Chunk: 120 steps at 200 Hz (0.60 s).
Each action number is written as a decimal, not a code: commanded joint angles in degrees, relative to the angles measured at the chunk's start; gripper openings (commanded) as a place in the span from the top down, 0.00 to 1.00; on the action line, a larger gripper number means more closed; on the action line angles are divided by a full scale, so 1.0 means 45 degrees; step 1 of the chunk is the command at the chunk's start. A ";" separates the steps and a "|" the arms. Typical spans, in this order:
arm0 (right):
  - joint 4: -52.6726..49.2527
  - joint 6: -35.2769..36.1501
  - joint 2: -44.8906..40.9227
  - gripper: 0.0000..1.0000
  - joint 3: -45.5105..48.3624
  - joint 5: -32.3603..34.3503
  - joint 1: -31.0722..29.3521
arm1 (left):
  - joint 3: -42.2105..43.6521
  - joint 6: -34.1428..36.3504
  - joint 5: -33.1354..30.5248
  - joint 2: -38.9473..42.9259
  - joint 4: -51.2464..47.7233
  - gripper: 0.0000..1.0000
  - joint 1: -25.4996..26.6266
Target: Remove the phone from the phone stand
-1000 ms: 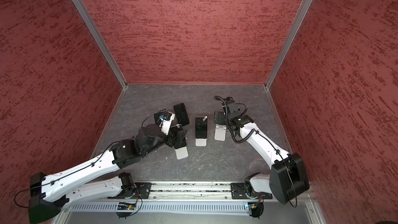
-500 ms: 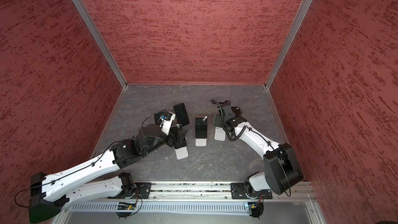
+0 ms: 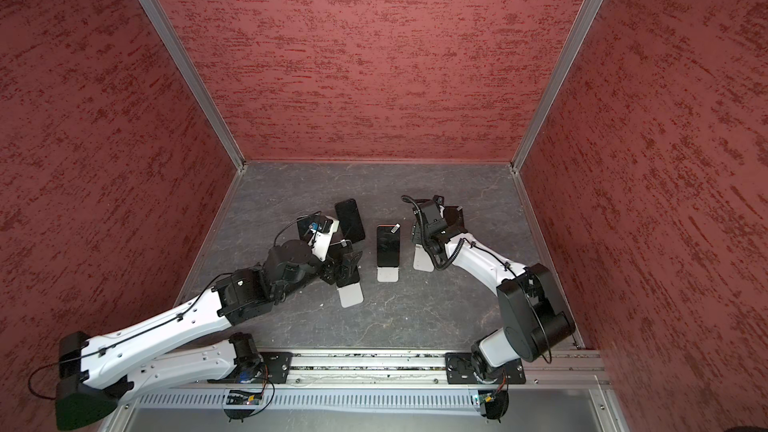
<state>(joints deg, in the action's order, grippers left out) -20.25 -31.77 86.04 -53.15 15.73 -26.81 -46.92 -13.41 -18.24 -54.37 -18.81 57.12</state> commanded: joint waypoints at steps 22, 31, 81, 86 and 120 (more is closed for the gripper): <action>0.0279 -0.0433 0.0243 0.42 -0.0123 0.0553 -0.0232 | 0.0132 0.0123 -0.0106 0.0178 0.0117 0.01 0.0055; 0.0347 -0.0303 0.0236 0.44 -0.0129 0.0493 -0.0245 | 0.0140 0.0148 -0.0126 0.0187 0.0088 0.00 0.0053; 0.1141 0.1220 0.0263 0.45 -0.0420 -0.0044 -0.0254 | 0.0298 0.0109 -0.0224 0.0362 0.0060 0.00 0.0062; 0.1160 0.1415 0.0355 0.45 -0.0531 -0.0118 -0.0252 | 0.0313 0.0109 -0.0251 0.0391 0.0049 0.00 0.0073; 0.1205 0.2374 0.1025 0.45 -0.1418 -0.0233 -0.0253 | 0.0351 0.0069 -0.0356 0.0582 -0.0033 0.00 0.0078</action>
<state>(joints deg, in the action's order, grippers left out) -18.35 -24.91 89.06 -55.59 15.62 -27.40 -45.93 -13.39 -18.68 -52.97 -18.90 57.19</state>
